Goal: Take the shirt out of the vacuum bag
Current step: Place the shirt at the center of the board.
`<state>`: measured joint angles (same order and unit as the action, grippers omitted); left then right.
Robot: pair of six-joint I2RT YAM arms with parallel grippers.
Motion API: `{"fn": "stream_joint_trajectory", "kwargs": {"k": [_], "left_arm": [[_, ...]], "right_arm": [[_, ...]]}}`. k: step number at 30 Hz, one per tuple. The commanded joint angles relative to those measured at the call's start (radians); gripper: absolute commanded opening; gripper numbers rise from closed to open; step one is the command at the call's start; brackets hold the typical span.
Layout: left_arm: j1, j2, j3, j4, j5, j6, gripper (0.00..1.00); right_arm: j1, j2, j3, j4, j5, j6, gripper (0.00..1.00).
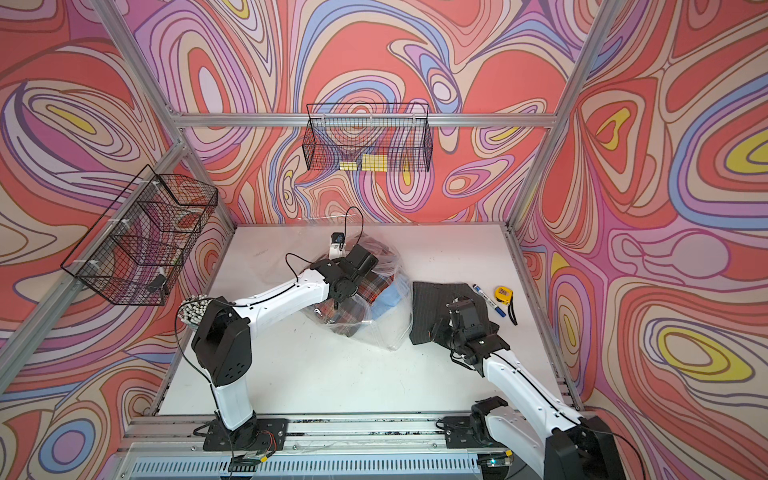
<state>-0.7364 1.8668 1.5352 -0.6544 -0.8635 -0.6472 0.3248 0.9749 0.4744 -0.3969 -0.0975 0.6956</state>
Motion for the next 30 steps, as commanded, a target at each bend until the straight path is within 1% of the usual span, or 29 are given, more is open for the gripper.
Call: {"fn": "stream_joint_trajectory", "kwargs": {"k": [1, 4, 7, 9, 11, 14, 20, 23, 26, 30], "left_arm": [[0.010, -0.020, -0.017, -0.026, -0.056, 0.022, 0.00], [0.011, -0.019, -0.019, -0.017, -0.068, 0.036, 0.00], [0.025, -0.016, -0.025, -0.004, -0.073, 0.051, 0.00], [0.042, -0.008, -0.027, -0.004, -0.067, 0.051, 0.00], [0.056, 0.001, -0.027, -0.016, -0.048, 0.042, 0.00], [0.061, 0.005, -0.037, -0.026, -0.034, 0.030, 0.00], [0.061, 0.002, -0.051, -0.018, -0.028, 0.039, 0.00], [0.061, -0.006, -0.046, -0.010, -0.053, 0.066, 0.00], [0.063, -0.019, -0.050, 0.005, -0.056, 0.082, 0.00], [0.062, -0.026, -0.052, 0.013, -0.018, 0.082, 0.00]], "right_arm": [[0.074, -0.021, 0.060, -0.005, -0.017, 0.030, 0.54], [0.124, -0.018, 0.130, -0.038, -0.004, 0.031, 0.58], [0.132, -0.023, 0.190, -0.070, -0.013, 0.029, 0.58], [0.133, -0.028, 0.218, -0.098, 0.008, 0.007, 0.62], [0.132, -0.018, 0.233, -0.125, 0.029, -0.029, 0.66], [0.132, 0.010, 0.219, -0.155, 0.056, -0.059, 0.66], [0.134, 0.080, 0.077, -0.056, -0.048, -0.011, 0.66], [0.140, 0.057, 0.020, -0.008, -0.104, 0.020, 0.67], [0.144, 0.001, 0.032, -0.030, -0.141, 0.027, 0.68], [0.146, -0.069, 0.116, -0.106, -0.157, 0.014, 0.69]]}}
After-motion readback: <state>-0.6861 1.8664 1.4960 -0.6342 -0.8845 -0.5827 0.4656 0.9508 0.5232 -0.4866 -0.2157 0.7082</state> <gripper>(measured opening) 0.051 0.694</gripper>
